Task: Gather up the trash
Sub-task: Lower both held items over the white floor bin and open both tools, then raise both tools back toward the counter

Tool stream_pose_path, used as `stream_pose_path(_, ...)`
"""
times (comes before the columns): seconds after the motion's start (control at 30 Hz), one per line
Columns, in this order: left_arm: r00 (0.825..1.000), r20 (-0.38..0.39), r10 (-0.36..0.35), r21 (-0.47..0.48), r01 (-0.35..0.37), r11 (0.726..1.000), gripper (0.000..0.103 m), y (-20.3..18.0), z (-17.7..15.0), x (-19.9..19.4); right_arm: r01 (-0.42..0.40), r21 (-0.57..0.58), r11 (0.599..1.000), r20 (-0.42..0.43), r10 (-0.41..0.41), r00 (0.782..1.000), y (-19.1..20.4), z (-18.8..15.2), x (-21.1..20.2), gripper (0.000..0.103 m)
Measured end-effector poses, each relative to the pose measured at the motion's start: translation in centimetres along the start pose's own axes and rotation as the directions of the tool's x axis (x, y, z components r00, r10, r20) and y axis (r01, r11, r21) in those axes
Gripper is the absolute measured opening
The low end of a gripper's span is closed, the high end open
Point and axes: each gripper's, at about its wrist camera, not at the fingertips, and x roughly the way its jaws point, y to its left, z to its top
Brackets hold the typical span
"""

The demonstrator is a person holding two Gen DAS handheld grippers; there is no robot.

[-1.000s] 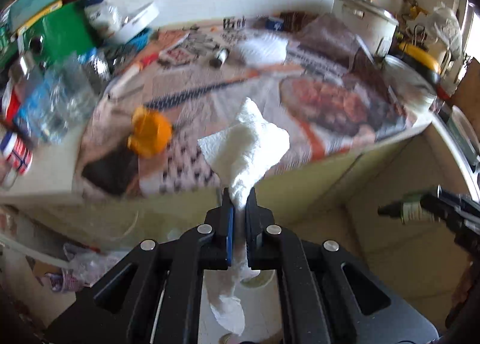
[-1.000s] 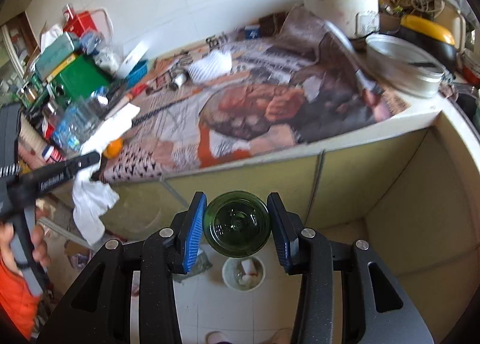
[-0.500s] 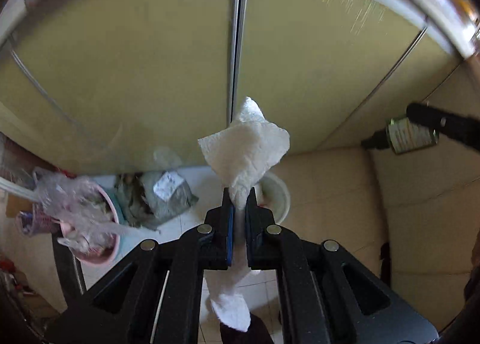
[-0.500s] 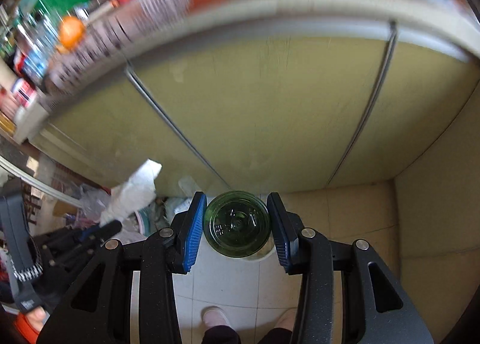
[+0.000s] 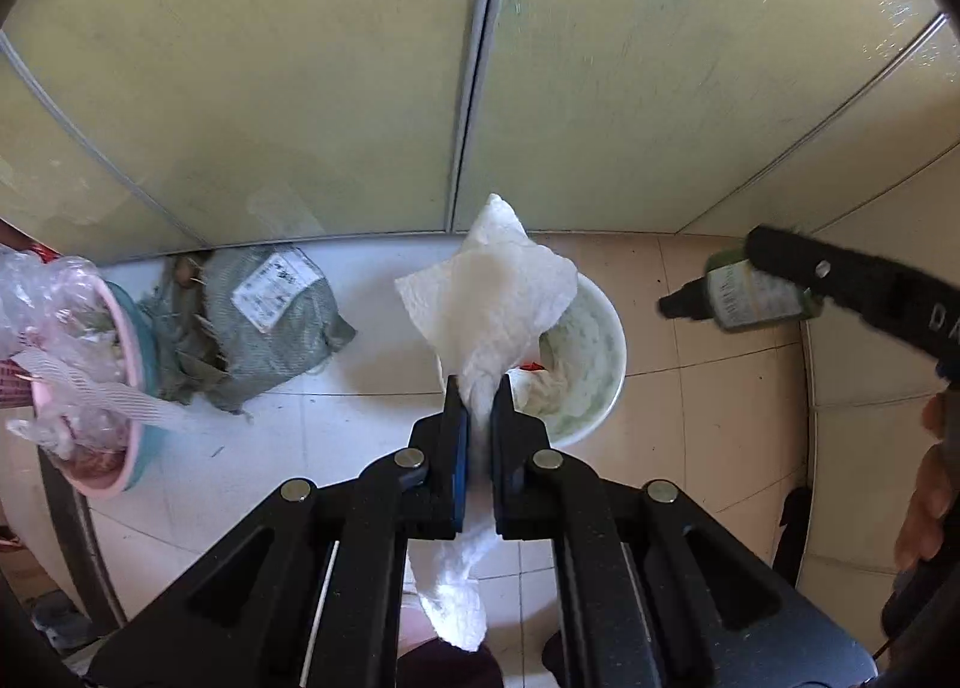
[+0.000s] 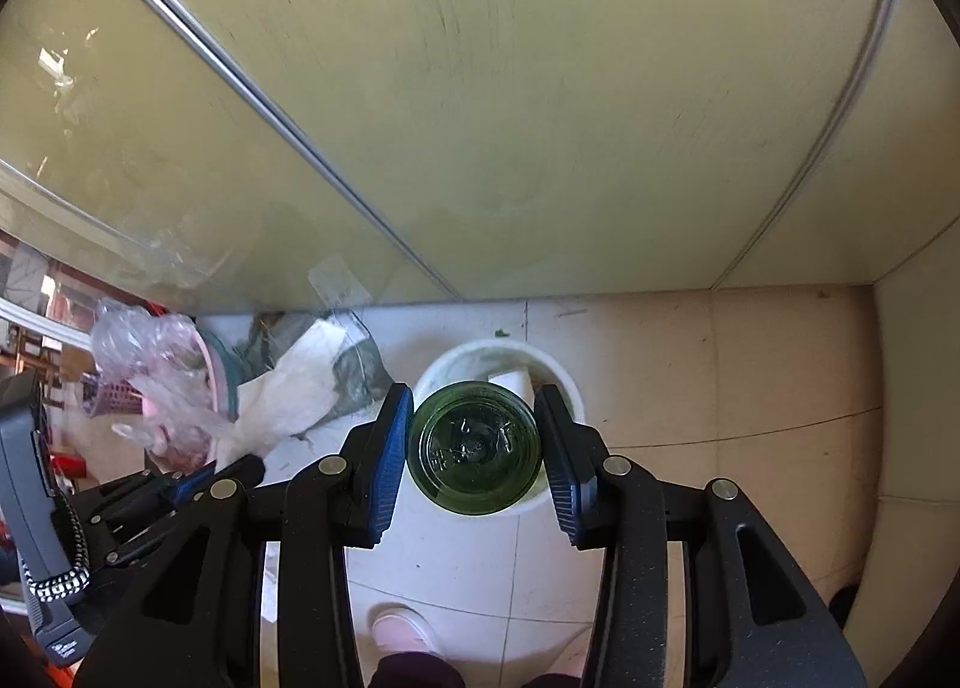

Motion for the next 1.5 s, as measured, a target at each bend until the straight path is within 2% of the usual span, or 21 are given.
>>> stream_pose_path(0.07, 1.0, -0.004, -0.011, -0.001, 0.011, 1.0, 0.005, -0.5, 0.2, 1.1, -0.005, 0.001, 1.0, -0.026, 0.005, 1.0, -0.1, 0.0, 0.7, 0.04)
stream_pose_path(0.17, 0.999, -0.009, -0.038, -0.009, 0.038, 0.999, 0.005, -1.0, 0.8, 2.6, -0.002, 0.006, 1.0, -0.053, 0.002, 0.999, -0.4, 0.1, 0.9, 0.049)
stream_pose_path(0.33, 0.996, -0.011, -0.089, -0.029, 0.089, 0.996, 0.006, -2.2, 1.9, 3.7, 0.024, 0.003, 1.0, -0.043, -0.024, 0.999, -1.5, 0.6, -0.5, 0.05)
stream_pose_path(0.4, 0.994, -0.02, -0.106, -0.038, 0.105, 0.994, 0.018, -2.4, 2.2, 4.0, 0.032, 0.006, 0.999, -0.029, -0.032, 0.999, -2.0, 0.7, -1.0, 0.05)
stream_pose_path(0.43, 0.994, -0.03, -0.109, -0.046, 0.108, 0.993, 0.027, -2.6, 2.3, 4.3, 0.038, 0.008, 0.999, -0.023, -0.037, 0.999, -2.2, 0.8, -1.2, 0.05)
stream_pose_path(0.5, 0.992, -0.047, -0.114, -0.053, 0.111, 0.992, 0.03, -2.7, 2.4, 4.6, 0.046, 0.01, 0.999, -0.011, -0.046, 0.999, -2.6, 0.9, -2.1, 0.05)
stream_pose_path(0.63, 0.993, -0.058, -0.105, -0.039, 0.102, 0.994, 0.03, -2.8, 2.3, 3.4, 0.049, 0.02, 0.999, 0.016, -0.049, 0.999, -2.3, 0.9, -4.2, 0.05)
stream_pose_path(0.77, 0.994, -0.048, -0.098, -0.02, 0.097, 0.995, 0.03, -2.7, 2.5, 0.1, 0.044, 0.026, 0.999, 0.034, -0.045, 0.998, -1.1, 1.2, -6.9, 0.05)
stream_pose_path(0.93, 0.997, 0.008, -0.081, 0.007, 0.081, 0.997, 0.03, -2.8, 3.2, -7.4, 0.054, 0.014, 0.998, 0.068, -0.055, 0.996, 1.4, 1.9, -11.9, 0.05)
stream_pose_path(1.07, 0.995, 0.076, -0.07, 0.023, 0.068, 0.997, 0.03, -2.9, 4.2, -15.5, 0.052, 0.001, 0.999, 0.112, -0.052, 0.992, 4.0, 2.7, -17.6, 0.05)
stream_pose_path(1.2, 0.984, 0.161, -0.071, 0.046, 0.064, 0.997, 0.03, -3.0, 5.5, -24.9, 0.067, -0.025, 0.997, 0.179, -0.061, 0.982, 7.6, 3.5, -24.2, 0.05)
stream_pose_path(1.33, 0.964, 0.258, -0.067, 0.08, 0.048, 0.996, 0.03, -3.3, 6.6, -33.9, 0.082, -0.048, 0.996, 0.264, -0.066, 0.962, 10.8, 4.3, -31.7, 0.05)
stream_pose_path(1.43, 0.936, 0.343, -0.078, 0.1, 0.046, 0.994, 0.033, -3.1, 7.2, -41.0, 0.11, -0.067, 0.992, 0.343, -0.08, 0.936, 13.4, 4.5, -36.9, 0.05)
stream_pose_path(1.5, 0.914, 0.395, -0.089, 0.115, 0.047, 0.992, 0.034, -2.8, 7.5, -45.1, 0.137, -0.08, 0.987, 0.405, -0.094, 0.91, 15.3, 4.4, -40.9, 0.05)
